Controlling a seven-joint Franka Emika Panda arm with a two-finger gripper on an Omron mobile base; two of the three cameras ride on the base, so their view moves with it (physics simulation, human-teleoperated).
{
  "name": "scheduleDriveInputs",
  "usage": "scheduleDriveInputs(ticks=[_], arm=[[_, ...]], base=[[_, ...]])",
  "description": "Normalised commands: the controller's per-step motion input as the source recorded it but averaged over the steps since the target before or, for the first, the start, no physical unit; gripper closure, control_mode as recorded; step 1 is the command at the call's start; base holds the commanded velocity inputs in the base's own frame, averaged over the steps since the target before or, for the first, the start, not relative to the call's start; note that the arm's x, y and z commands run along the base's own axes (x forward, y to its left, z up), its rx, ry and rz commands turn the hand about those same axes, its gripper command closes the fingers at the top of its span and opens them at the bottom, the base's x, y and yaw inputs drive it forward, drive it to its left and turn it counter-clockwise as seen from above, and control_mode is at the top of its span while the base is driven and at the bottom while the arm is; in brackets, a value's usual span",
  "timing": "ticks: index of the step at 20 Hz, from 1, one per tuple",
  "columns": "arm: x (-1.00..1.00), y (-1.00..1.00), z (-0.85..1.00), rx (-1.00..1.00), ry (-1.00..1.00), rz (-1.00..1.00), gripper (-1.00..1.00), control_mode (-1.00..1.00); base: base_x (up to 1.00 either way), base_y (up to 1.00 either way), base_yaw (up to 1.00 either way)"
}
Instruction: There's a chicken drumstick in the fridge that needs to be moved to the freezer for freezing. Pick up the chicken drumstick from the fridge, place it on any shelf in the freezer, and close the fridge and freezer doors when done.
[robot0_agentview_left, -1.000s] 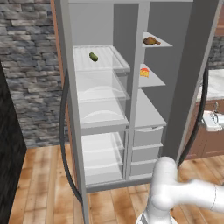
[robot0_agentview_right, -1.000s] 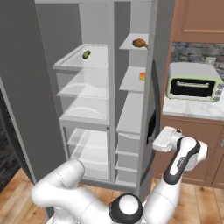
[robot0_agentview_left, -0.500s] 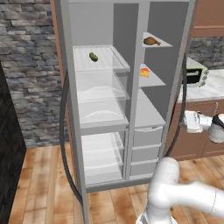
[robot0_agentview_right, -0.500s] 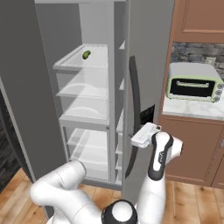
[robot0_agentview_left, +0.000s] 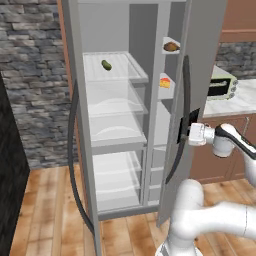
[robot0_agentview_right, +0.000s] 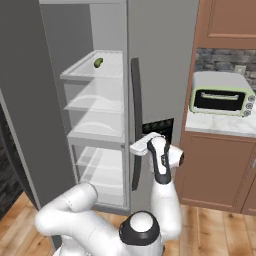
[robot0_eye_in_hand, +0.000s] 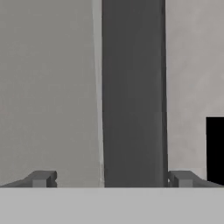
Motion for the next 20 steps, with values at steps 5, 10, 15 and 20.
scheduleDriveInputs(ticks=[5, 10, 15, 20], arm=[[0.67, 1.0, -0.01, 0.0, 0.06, -0.08, -1.0, -1.0], [0.6, 1.0, 0.0, 0.0, 0.13, -0.2, -1.0, -1.0], [0.55, 0.81, 0.0, 0.0, 0.1, -0.17, -1.0, -1.0], [0.66, 0.64, 0.0, -0.01, 0.11, -0.12, -1.0, -1.0]], base=[[0.0, 0.0, 0.0], [0.0, 0.0, 0.0], [0.0, 0.0, 0.0], [0.0, 0.0, 0.0]])
